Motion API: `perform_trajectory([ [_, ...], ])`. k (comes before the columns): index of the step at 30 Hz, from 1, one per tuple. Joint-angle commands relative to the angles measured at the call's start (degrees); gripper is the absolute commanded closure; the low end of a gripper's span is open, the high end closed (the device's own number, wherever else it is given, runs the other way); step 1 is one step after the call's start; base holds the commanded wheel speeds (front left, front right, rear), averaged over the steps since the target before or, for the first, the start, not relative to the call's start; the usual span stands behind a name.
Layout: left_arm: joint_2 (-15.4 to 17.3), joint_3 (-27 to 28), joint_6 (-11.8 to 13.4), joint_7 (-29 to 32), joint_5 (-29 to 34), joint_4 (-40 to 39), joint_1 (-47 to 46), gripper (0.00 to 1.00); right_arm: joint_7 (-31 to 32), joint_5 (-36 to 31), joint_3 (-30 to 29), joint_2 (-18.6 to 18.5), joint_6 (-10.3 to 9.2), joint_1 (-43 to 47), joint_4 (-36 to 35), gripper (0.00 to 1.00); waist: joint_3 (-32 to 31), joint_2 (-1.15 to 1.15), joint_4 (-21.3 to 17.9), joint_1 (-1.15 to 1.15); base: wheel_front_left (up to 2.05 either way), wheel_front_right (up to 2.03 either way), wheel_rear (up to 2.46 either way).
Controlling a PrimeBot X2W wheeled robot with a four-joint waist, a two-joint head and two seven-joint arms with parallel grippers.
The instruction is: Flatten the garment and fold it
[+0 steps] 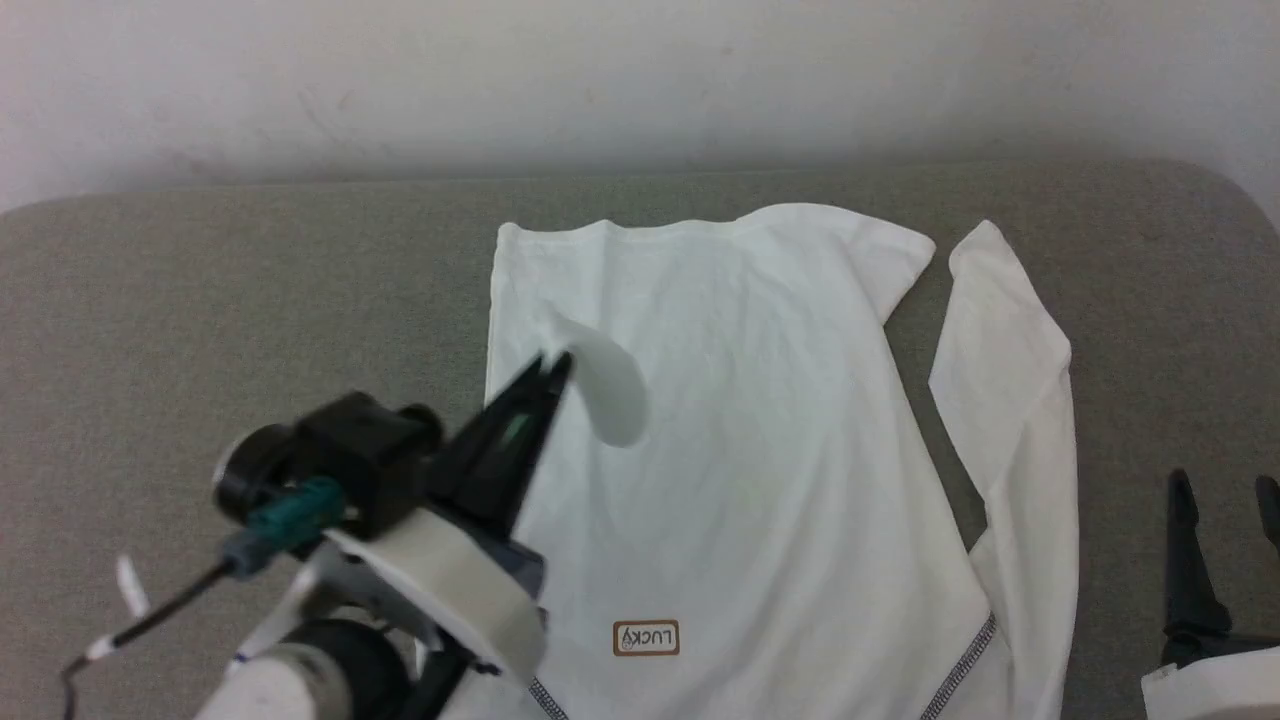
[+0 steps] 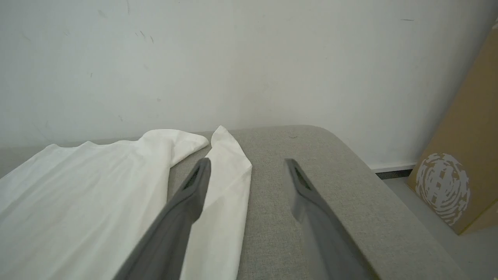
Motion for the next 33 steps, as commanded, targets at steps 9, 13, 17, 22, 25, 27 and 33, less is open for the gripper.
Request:
perform_trajectory([
  [9, -9.93, -17.76, -6.02, 0.75, 6.55, 11.6, -6.59, 1.0, -0.25, 0.76, -0.04, 0.13, -0.04, -0.74, -0.29, 0.0, 1.94, 0.0, -2.09, 0.0, 0.0, 0.0, 0.0],
  [13, -13.99, -23.9, -8.19, -0.38, 8.66, 18.2, -7.74, 1.0, -0.53, 0.99, 0.15, 0.13, -0.04, -0.77, 0.13, 0.0, 2.66, 0.0, -2.87, 0.0, 0.0, 0.0, 0.0],
  [17, -16.77, -28.33, -10.13, -1.78, 9.86, 25.88, -8.12, 1.0, -0.92, 1.29, 0.74, 0.13, -0.04, -0.98, 0.71, 0.0, 3.23, 0.0, -3.5, 0.0, 0.0, 0.0, 0.0],
  [22, -17.64, -33.05, -12.14, -1.76, 11.8, 36.55, -8.95, 1.0, -1.42, 1.66, 1.39, 0.13, -0.04, -1.29, 1.71, 0.0, 3.49, 0.0, -3.91, 0.0, 0.0, 0.0, 0.0],
  [25, -18.17, -34.66, -12.99, -2.01, 11.74, 41.69, -9.43, 1.0, -1.75, 1.8, 1.61, 0.13, -0.04, -1.48, 2.27, 0.0, 3.82, 0.0, -3.9, 0.0, 0.0, 0.0, 0.0],
  [27, -18.86, -35.11, -13.32, -2.48, 11.21, 44.84, -9.75, 1.0, -2.01, 1.81, 1.68, 0.13, -0.04, -1.69, 2.71, 0.0, 3.99, 0.0, -3.84, 0.0, 0.0, 0.0, 0.0],
  [33, -21.31, -35.34, -13.71, -5.58, 10.0, 52.02, -11.54, 0.74, -2.32, 2.0, 1.85, 0.13, -0.04, -2.35, 3.42, 0.0, 4.56, 0.0, -3.63, 0.0, 0.0, 0.0, 0.0],
])
